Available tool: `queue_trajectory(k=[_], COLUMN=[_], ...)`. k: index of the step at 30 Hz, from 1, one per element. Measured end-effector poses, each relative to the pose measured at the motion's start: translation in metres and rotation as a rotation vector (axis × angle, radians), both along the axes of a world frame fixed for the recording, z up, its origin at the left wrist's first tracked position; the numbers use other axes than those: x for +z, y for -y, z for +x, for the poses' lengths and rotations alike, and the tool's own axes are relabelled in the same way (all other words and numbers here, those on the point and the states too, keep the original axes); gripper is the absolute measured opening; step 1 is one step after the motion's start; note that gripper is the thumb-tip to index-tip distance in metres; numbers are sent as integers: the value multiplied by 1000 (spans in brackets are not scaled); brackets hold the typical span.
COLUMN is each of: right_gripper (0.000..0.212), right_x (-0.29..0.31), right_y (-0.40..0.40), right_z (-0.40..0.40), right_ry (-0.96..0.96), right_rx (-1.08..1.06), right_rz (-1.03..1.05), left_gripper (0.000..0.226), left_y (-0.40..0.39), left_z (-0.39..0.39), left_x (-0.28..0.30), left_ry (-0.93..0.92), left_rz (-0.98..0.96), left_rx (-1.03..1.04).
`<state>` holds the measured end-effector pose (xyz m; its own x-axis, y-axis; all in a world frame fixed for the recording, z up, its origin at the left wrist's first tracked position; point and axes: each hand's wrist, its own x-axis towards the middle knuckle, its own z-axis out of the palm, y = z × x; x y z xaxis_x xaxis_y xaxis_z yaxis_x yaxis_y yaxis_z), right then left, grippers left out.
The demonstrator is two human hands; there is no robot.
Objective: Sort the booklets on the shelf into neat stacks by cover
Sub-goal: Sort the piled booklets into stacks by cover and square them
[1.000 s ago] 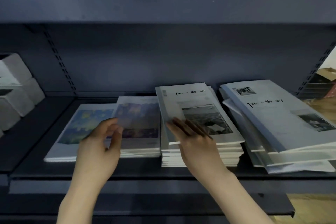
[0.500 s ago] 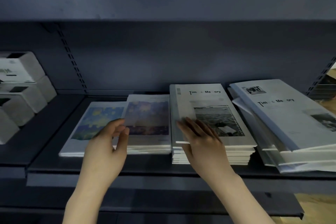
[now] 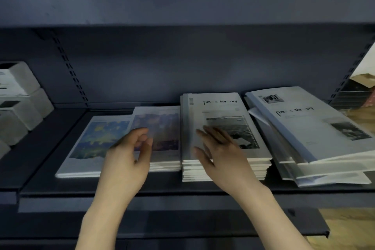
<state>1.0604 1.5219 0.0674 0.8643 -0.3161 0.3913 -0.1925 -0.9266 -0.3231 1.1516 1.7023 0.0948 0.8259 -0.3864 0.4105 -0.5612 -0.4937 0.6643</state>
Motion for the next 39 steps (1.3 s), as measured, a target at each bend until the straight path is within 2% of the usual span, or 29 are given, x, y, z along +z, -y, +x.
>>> queue_trajectory(k=[2,8,12,15,19,23,30,35,39], right_gripper=[46,38,37,38,41,40,40,38,44], right_x=[9,48,58,56,56,58,51,60,69], right_y=[15,75,110,129,145,161,180,187,188], right_z=[-14,-74,-112,-132,-152,-166,-173,-169,-162], right_ry=[85,123,-19,-39,-24,18,73,192,306], right_rx=[-59,-227,-326,-361,-378,-373,-335,-307,-274], right_rz=[-25,-35,-76,-68,-71,-58,3,21,39], left_gripper=[27,33,41,57,92,105,88,71,59], left_y=[25,114,161,188,222,259,283,275,256], left_z=[-7,-50,-90,-114,-135,-152,-163,-166,-150], left_x=[4,9,9,12,14,8,-10,-7,14], left_ry=[-3,49,43,124,184,174,312,391,415], left_rz=[-16,73,177,309,601,699,762,794,676], left_rx=[-57,-258,-416,-507,-547,-512,-388,-345,-410])
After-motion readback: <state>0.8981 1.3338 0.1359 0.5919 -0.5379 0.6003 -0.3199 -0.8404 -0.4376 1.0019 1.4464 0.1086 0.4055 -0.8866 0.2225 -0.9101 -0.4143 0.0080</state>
